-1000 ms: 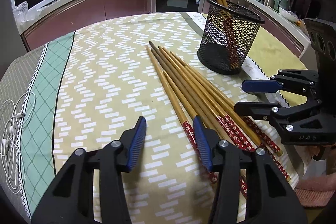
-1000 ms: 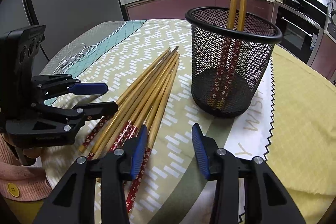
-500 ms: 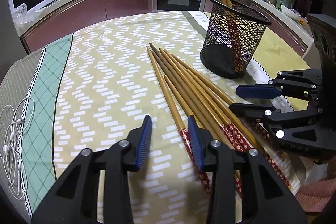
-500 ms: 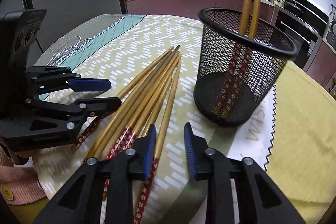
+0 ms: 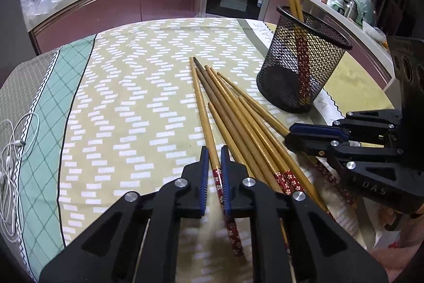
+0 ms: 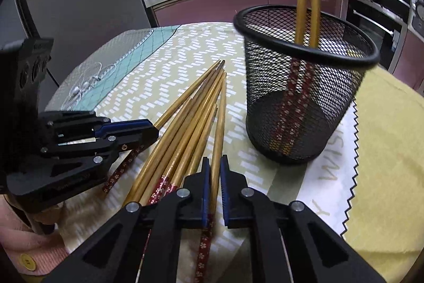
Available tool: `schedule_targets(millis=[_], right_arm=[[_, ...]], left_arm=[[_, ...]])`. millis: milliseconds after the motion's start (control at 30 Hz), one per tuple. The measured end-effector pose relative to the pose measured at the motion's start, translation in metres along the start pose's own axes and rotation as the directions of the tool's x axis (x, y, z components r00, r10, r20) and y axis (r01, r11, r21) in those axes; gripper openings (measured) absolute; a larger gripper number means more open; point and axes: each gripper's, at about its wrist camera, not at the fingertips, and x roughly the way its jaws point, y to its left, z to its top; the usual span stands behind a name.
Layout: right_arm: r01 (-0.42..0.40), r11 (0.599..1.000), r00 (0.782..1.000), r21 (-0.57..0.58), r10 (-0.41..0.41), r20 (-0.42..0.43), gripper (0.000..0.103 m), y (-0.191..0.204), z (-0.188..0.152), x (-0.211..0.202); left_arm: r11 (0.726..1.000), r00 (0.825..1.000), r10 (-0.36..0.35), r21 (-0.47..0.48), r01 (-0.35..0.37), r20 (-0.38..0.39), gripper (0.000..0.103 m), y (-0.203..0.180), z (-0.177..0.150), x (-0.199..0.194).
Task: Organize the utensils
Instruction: 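Grasp another chopstick from the pile with the right gripper, then lift the chopstick upright and carry it over the mesh cup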
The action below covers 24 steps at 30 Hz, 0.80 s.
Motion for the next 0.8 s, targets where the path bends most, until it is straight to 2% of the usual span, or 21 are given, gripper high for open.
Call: schedule_targets(millis=[167,367,600,700,800], right_arm=[[-0.034,0.999,0.999,0.027,0.033,0.031,0.006,-0.007,-0.002,-0.013],[-0.057,0.998,0.998,-0.033,0.058,0.017,0.006,0.003,-0.005,-0.016],[-0.017,0.998,1.0,-0.067,0.016,-0.021,0.008,0.009,-0.004,-0.003],[-0.008,0.998,1.0,-0.069,0.006,-0.026,0.009,0.007,-0.004,-0.001],[-0.003,0.997,1.0,-0.074,0.001,-0.027,0.009,0.008,-0.001,0.002]], left_arm=[[0.999,0.999,-0.023,-0.023,0.024,0.027,0.007,0.004,-0.003,-0.012],[0.999,0.999,-0.045,0.014,0.045,0.019,0.007,-0.007,-0.011,-0.02],[0.999,0.999,-0.036,0.034,0.037,-0.015,0.008,-0.009,-0.018,-0.013],[0.998,0.999,-0.032,0.051,0.033,-0.02,0.019,-0.008,-0.016,-0.009],[0.997,1.0,-0.017,0.07,0.019,-0.022,0.02,-0.011,-0.01,-0.005]])
